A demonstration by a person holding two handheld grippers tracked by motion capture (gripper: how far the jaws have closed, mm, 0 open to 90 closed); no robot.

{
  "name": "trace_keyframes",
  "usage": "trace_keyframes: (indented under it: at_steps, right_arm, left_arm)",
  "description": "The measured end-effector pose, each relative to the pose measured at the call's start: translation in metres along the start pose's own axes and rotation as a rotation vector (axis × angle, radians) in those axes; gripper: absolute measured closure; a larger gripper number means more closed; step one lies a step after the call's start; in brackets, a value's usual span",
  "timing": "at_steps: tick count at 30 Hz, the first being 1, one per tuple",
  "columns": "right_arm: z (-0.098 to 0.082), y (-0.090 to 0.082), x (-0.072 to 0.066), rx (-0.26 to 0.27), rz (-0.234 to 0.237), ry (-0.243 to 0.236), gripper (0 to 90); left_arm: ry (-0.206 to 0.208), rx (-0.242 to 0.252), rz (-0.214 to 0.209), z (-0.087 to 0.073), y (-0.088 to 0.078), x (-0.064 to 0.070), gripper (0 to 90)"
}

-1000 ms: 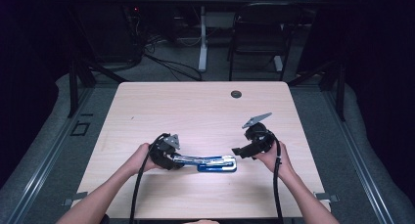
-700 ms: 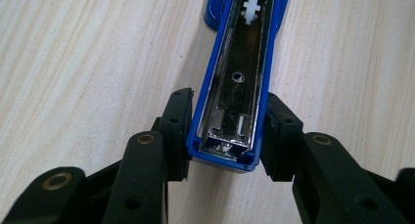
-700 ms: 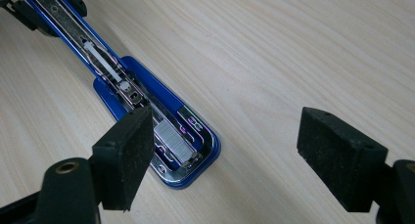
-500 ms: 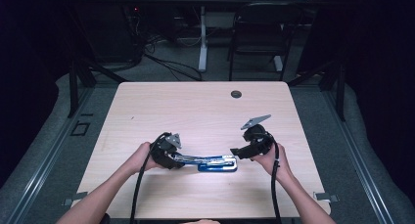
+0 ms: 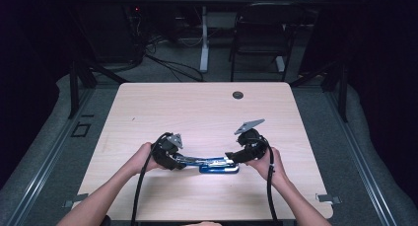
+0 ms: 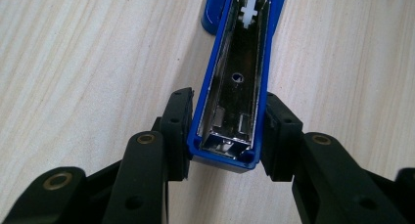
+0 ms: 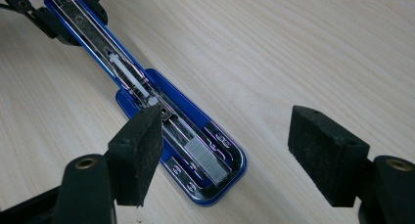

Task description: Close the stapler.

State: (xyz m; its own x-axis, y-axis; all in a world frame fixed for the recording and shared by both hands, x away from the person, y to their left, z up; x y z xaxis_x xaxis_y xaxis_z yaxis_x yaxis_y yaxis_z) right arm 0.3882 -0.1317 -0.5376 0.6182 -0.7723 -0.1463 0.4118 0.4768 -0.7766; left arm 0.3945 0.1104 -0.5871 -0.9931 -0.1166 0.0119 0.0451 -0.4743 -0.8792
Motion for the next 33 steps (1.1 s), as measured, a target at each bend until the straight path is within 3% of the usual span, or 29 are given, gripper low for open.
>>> trace_keyframes:
  at_steps: [16,21,33]
  right_arm:
    - [0.003,-0.002,-0.003,0.008,-0.005,-0.004,31.0]
    - [0.004,-0.002,-0.005,0.022,-0.008,-0.007,31.3]
    - [0.005,-0.001,-0.010,0.021,-0.003,-0.025,34.5]
  left_arm:
    - [0.001,-0.013,-0.002,0.002,-0.001,0.000,61.8]
    - [-0.022,-0.020,-0.012,0.002,-0.001,0.000,61.7]
    - [-0.024,-0.022,-0.014,0.003,-0.002,0.000,61.5]
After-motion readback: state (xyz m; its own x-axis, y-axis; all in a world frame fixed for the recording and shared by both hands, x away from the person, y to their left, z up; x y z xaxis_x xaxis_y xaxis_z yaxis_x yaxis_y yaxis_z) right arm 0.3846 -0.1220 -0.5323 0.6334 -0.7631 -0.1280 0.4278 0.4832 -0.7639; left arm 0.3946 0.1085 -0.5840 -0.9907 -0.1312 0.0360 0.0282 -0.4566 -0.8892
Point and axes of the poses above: each handheld gripper's, and its own axes: y roughly forward along the jaws, z roughly out of its top, x roughly to its right, the point moved 6 cm from there along y, roughly forward along the jaws, and after that the axes turned 10 degrees about y, right-handed, at the moved point
